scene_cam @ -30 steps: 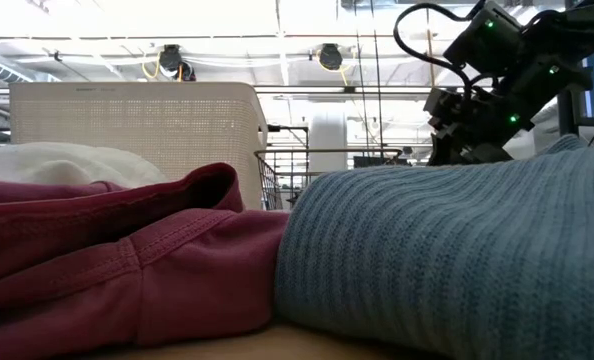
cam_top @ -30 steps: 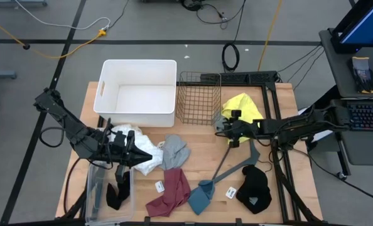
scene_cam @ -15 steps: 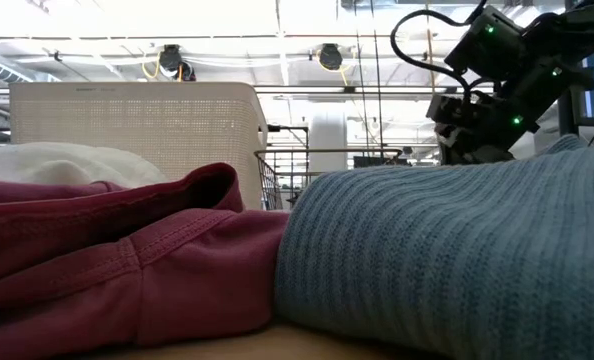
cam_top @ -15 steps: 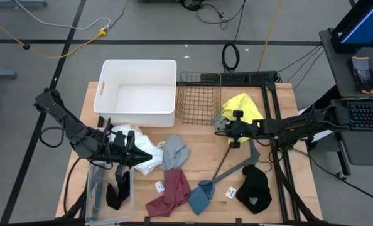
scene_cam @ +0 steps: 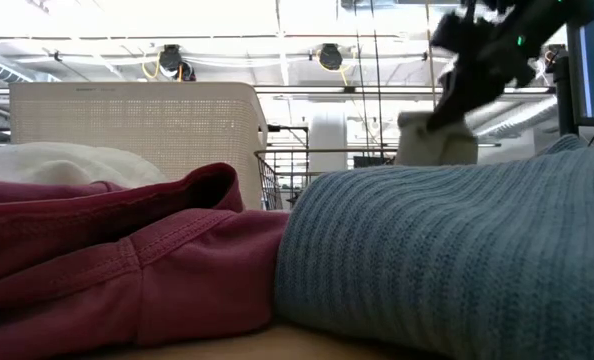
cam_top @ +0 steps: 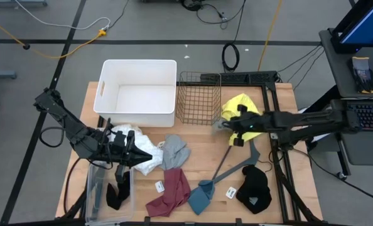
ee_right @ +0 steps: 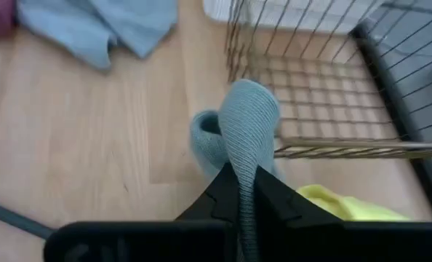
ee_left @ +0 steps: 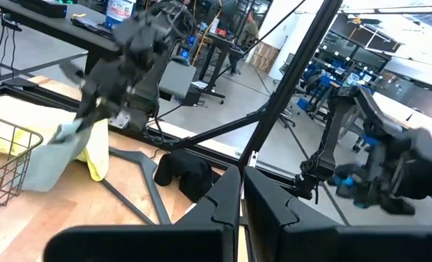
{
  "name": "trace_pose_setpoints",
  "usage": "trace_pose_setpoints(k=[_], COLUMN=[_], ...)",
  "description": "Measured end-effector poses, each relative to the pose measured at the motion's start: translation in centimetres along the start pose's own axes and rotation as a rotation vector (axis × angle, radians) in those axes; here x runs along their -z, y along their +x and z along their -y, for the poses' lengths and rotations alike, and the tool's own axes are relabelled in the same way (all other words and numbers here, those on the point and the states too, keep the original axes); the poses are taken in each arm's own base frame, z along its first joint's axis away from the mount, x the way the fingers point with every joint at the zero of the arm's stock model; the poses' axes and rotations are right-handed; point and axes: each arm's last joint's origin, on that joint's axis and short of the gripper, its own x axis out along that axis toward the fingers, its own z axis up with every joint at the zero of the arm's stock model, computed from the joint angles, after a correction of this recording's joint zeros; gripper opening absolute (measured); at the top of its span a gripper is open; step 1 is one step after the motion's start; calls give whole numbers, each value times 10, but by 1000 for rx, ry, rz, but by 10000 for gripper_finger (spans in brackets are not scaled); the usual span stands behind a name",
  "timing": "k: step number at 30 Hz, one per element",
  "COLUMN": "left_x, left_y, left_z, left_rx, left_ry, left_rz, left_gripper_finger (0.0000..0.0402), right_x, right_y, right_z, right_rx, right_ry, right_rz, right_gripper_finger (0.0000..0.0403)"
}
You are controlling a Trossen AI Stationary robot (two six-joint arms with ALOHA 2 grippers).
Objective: Pick & Place Cloths
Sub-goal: Put the gray sock into the transparent bin
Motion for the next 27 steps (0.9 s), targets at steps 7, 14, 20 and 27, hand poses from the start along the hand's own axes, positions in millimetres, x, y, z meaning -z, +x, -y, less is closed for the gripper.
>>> trace_pose_setpoints(k=[7,14,20,27], left_x=[0,-3,-7,-12], left_y=[0,2,11,28], left_z=[0,-3,-10,-17], left_rx=[0,-28,-68,-84], left_ry=[0,-32,-34,46], left_rz=[0,24,69,131], left_gripper_finger=[21,21,21,22], right_x=[-38,-68,-85,-101], right_y=[-56,-99,-111,-100], right_z=[14,22,23,19], right_rx=[-52,-155,-225,-347], right_ry=[64,99,83,131], right_rz=[295,744,981,1086], right_gripper_finger=[6,6,6,6])
